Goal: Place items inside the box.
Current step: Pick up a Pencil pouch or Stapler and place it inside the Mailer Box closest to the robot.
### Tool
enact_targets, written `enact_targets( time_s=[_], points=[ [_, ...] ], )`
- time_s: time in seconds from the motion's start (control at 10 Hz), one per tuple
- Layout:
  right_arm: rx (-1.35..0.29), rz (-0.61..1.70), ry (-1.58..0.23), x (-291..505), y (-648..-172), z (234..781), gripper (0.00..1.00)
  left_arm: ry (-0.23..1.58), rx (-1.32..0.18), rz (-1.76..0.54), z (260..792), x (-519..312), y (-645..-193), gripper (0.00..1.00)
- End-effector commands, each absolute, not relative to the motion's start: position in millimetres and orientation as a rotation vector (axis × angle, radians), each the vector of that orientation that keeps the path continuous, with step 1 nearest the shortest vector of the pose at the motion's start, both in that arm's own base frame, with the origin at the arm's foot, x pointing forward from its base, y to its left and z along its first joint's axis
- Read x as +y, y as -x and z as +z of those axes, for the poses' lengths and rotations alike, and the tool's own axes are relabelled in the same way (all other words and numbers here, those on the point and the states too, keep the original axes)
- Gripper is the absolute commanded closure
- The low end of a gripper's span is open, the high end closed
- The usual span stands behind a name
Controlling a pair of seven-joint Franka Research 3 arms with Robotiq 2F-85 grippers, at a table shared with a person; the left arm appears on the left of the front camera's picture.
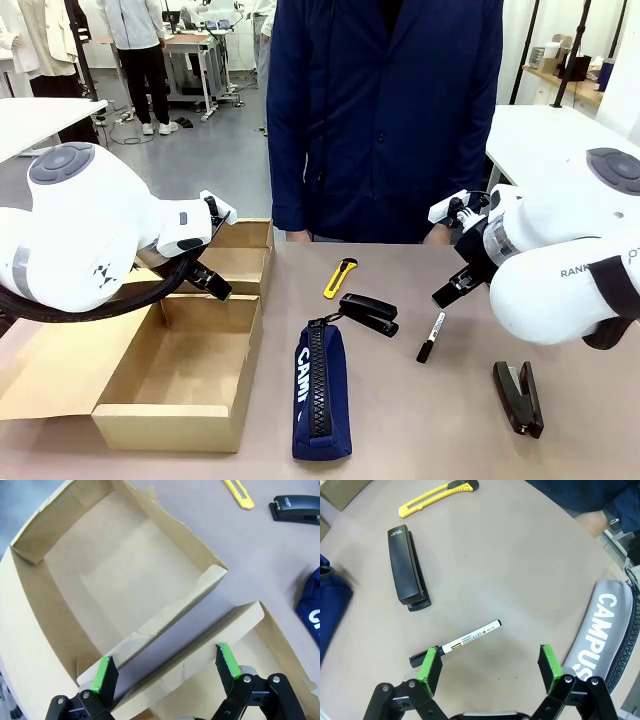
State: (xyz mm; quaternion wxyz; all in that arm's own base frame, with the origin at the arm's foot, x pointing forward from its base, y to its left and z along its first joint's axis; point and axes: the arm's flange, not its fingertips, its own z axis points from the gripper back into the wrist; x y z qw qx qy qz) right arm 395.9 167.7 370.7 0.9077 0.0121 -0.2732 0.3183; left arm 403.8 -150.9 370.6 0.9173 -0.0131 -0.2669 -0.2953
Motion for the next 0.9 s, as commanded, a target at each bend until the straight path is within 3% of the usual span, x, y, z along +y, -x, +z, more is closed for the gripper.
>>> enact_targets(
  time_s=[0.0, 0.2, 0.4, 0.6, 0.8],
  points=[
    [-0.583, 0.67, -0.121, 162, -390, 382, 0.0, 0.027, -0.549, -0.607, 371, -151, -404, 0.0],
    [-0.594, 0.58, -0.313, 122, -369, 438, 0.0, 0.276, -0.521, -0.712, 427, -128, -373, 0.0],
    [-0.498, 0.37, -0.511, 71, -339, 497, 0.0, 0.482, -0.372, -0.605, 486, -88, -349, 0.0],
    [-0.474, 0.194, -0.66, 5, -313, 522, 0.0, 0.728, -0.404, -0.508, 521, -28, -341, 0.0],
    [-0.549, 0.074, -0.878, -86, -283, 512, 0.0, 1.012, -0.486, -0.279, 524, 73, -344, 0.0]
  ],
)
